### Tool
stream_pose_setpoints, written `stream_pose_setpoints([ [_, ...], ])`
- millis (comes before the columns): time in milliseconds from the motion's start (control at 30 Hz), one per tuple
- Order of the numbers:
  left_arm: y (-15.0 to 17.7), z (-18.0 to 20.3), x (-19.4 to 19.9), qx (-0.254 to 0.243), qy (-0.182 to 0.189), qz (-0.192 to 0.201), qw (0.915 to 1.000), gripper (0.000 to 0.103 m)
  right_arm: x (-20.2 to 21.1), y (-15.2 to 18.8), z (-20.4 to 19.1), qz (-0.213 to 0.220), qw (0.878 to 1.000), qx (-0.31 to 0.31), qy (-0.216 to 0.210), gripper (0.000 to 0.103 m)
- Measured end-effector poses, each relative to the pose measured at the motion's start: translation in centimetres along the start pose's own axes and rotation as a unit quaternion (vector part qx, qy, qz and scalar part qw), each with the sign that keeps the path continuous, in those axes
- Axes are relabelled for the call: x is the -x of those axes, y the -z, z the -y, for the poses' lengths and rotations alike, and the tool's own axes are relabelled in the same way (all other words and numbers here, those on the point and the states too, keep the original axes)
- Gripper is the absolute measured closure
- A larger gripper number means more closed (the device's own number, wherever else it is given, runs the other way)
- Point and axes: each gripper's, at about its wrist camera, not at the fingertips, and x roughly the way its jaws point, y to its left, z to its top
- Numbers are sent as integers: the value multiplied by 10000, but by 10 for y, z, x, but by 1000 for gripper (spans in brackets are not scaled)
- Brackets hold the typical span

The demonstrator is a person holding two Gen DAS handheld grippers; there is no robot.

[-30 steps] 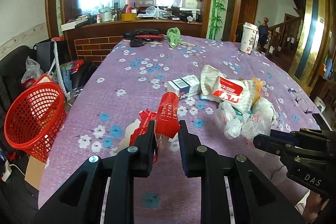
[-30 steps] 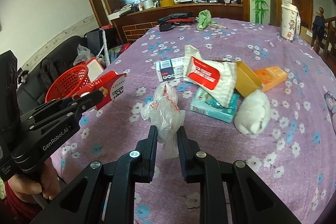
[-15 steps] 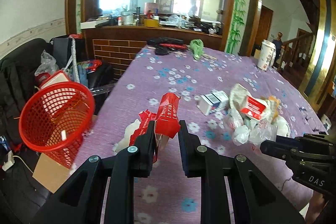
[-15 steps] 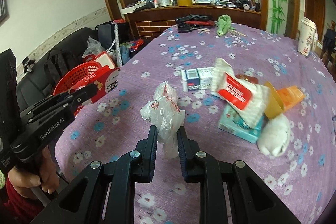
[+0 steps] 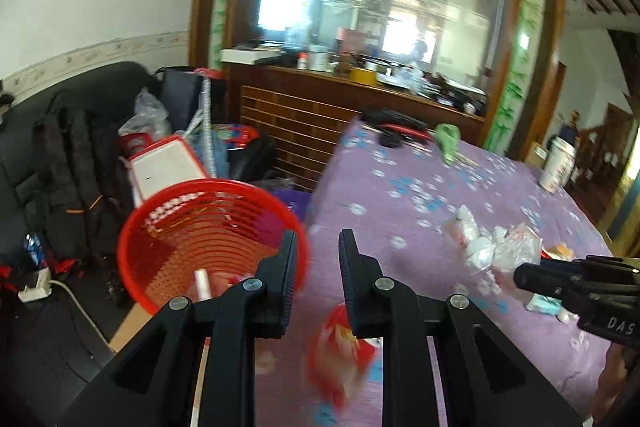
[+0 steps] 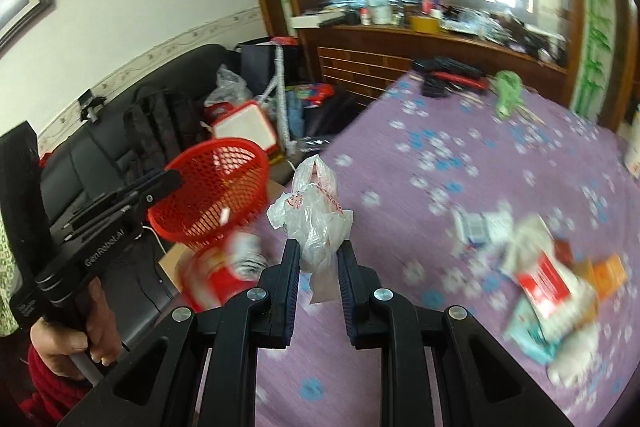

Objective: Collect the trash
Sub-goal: 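Drop the red wrapper into the red basket with the left gripper while the right gripper drops the plastic bag, then move both grippers back to the remaining trash on the table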

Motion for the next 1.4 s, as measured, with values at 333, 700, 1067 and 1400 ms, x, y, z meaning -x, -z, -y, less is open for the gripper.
stream_pose_setpoints([
  [333,49,-41,-47,379,494,-842,9945,72,-43,-12,-23,-243,9994,35,-228,83],
  [700,24,-85,-2,789,547,-228,9951,63,-59,-29,-50,-271,9978,280,-543,83],
  [1067,29,-128,19,1126,264,-136,9932,50,-107,-55,-91,-314,9965,338,-698,62],
  [1400,31,-92,11,816,470,-234,9953,44,-55,-28,-34,-97,9990,-105,-415,60],
])
